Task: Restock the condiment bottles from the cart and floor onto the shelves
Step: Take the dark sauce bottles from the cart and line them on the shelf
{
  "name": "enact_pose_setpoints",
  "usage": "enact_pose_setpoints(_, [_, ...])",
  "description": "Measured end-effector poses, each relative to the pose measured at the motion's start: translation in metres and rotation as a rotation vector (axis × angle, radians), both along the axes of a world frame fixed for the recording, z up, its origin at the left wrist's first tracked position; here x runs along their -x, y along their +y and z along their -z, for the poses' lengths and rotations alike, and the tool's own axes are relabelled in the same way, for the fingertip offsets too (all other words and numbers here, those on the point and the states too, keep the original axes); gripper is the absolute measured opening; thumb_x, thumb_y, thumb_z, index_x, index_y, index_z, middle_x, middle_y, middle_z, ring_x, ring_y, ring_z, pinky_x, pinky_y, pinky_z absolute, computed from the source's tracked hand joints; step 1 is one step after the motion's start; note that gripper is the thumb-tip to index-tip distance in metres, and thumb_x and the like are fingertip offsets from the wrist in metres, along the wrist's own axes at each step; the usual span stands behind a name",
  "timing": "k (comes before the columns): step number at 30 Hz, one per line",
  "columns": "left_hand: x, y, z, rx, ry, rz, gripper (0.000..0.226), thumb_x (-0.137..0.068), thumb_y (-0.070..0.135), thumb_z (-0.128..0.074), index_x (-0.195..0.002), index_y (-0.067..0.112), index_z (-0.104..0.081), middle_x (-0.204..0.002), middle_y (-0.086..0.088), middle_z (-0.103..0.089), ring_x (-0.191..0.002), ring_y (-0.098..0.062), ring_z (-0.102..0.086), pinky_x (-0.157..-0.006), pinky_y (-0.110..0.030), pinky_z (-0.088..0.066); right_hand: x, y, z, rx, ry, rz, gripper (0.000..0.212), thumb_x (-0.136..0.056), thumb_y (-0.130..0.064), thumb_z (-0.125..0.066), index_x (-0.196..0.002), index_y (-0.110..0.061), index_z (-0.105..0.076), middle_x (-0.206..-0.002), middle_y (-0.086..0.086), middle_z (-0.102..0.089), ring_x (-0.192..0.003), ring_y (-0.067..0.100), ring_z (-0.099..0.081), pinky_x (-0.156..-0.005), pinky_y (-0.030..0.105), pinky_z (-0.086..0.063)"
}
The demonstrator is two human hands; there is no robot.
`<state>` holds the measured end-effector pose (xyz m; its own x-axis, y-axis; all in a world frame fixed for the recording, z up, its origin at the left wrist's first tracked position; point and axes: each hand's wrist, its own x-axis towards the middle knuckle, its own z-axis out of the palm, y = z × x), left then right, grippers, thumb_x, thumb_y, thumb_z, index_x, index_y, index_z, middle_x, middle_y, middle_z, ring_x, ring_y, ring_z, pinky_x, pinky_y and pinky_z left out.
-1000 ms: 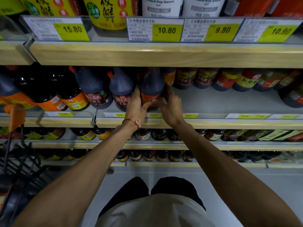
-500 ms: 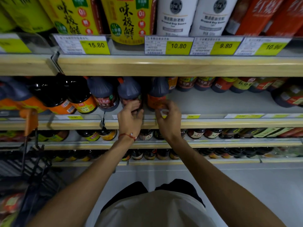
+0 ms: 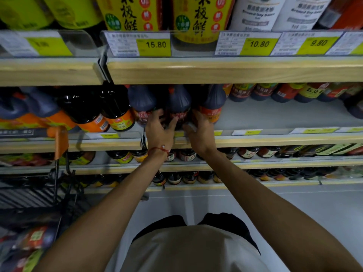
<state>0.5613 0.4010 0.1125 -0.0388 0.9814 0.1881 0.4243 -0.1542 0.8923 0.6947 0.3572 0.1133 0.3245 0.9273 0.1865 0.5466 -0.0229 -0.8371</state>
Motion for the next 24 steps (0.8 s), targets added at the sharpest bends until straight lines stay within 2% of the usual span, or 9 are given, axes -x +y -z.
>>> enact_pose_setpoints(5, [0.001, 0.005, -0.002, -0.025, -0.008, -0.018, 0.036, -0.086, 0.036, -0.075, -0.112, 0.01, -0.072, -0.102, -0.006, -0.076, -0.094, -0.019, -0.072, -0.082, -0.04, -0.06, 0.006, 0.01, 0.006, -0.028, -0.018, 0.035, 0.04, -0.087, -0.019, -0.07, -0.125, -0.008, -0.064, -0.112, 0.009, -0.073, -0.103, 0.027, -0.068, -0.085, 0.047, -0.057])
enact_pose_setpoints(8, [0.0, 0.007, -0.002, -0.044, 0.057, -0.047, 0.037, -0.091, 0.028, -0.075, -0.122, 0.008, -0.074, -0.106, -0.013, -0.077, -0.099, -0.02, -0.069, -0.081, -0.017, -0.048, 0.009, 0.015, 0.008, -0.019, -0.071, 0.026, 0.041, -0.084, -0.013, -0.072, -0.123, -0.008, -0.064, -0.11, 0.01, -0.07, -0.1, 0.028, -0.066, -0.082, 0.047, -0.055])
enact_pose_setpoints(10, [0.0, 0.007, -0.003, -0.05, 0.06, -0.055, 0.038, -0.092, 0.024, -0.075, -0.125, 0.006, -0.072, -0.111, -0.016, -0.076, -0.103, -0.017, -0.065, -0.079, -0.01, -0.038, 0.007, 0.016, 0.006, -0.007, -0.085, 0.015, 0.045, -0.082, -0.01, -0.073, -0.126, -0.006, -0.063, -0.113, 0.01, -0.069, -0.103, 0.029, -0.065, -0.084, 0.047, -0.055])
enact_pose_setpoints(14, [0.001, 0.003, -0.002, -0.021, 0.02, -0.052, 0.042, -0.09, 0.02, -0.076, -0.129, 0.005, -0.069, -0.109, -0.015, -0.077, -0.1, -0.021, -0.072, -0.081, -0.014, -0.048, 0.0, 0.008, -0.003, -0.019, -0.106, -0.046, 0.049, -0.085, -0.002, -0.072, -0.133, -0.002, -0.062, -0.121, 0.015, -0.07, -0.11, 0.031, -0.066, -0.09, 0.044, -0.056])
enact_pose_setpoints(16, [0.0, -0.004, -0.002, -0.022, -0.061, -0.056, 0.041, -0.09, 0.016, -0.075, -0.129, 0.004, -0.067, -0.115, -0.011, -0.074, -0.101, -0.018, -0.072, -0.085, -0.023, -0.057, -0.005, -0.003, -0.006, -0.024, -0.099, -0.023, 0.043, -0.088, -0.002, -0.072, -0.13, -0.002, -0.066, -0.123, 0.016, -0.072, -0.113, 0.03, -0.067, -0.095, 0.04, -0.056])
enact_pose_setpoints(18, [-0.005, -0.014, -0.001, -0.1, -0.062, -0.063, 0.032, -0.09, 0.017, -0.074, -0.119, 0.006, -0.064, -0.11, -0.008, -0.07, -0.093, -0.016, -0.069, -0.08, -0.032, -0.059, -0.014, -0.015, -0.006, -0.027, -0.068, 0.083, 0.033, -0.088, -0.005, -0.073, -0.12, -0.003, -0.072, -0.114, 0.013, -0.075, -0.104, 0.025, -0.071, -0.091, 0.037, -0.058])
enact_pose_setpoints(20, [-0.015, -0.022, 0.002, -0.141, -0.031, 0.014, 0.026, -0.092, 0.016, -0.072, -0.114, 0.007, -0.06, -0.104, -0.007, -0.065, -0.087, -0.017, -0.065, -0.077, -0.036, -0.057, -0.027, -0.024, -0.006, -0.017, -0.057, 0.201, 0.021, -0.084, -0.008, -0.074, -0.105, -0.005, -0.072, -0.1, 0.009, -0.075, -0.09, 0.019, -0.068, -0.081, 0.037, -0.056])
enact_pose_setpoints(22, [-0.029, -0.025, 0.003, -0.091, 0.001, 0.161, 0.031, -0.093, 0.015, -0.071, -0.121, 0.007, -0.06, -0.112, -0.007, -0.066, -0.095, -0.017, -0.065, -0.082, -0.04, -0.058, -0.043, -0.026, -0.006, -0.013, -0.054, 0.282, 0.021, -0.079, -0.011, -0.075, -0.097, -0.008, -0.065, -0.094, 0.007, -0.068, -0.086, 0.02, -0.062, -0.077, 0.041, -0.053])
enact_pose_setpoints(24, [-0.045, -0.022, 0.003, -0.037, 0.04, 0.26, 0.042, -0.094, 0.019, -0.07, -0.133, 0.009, -0.057, -0.127, -0.007, -0.065, -0.109, -0.017, -0.064, -0.091, -0.043, -0.057, -0.058, -0.025, -0.007, -0.011, -0.023, 0.316, 0.034, -0.076, -0.011, -0.079, -0.104, -0.008, -0.059, -0.098, 0.006, -0.063, -0.091, 0.022, -0.06, -0.08, 0.042, -0.053])
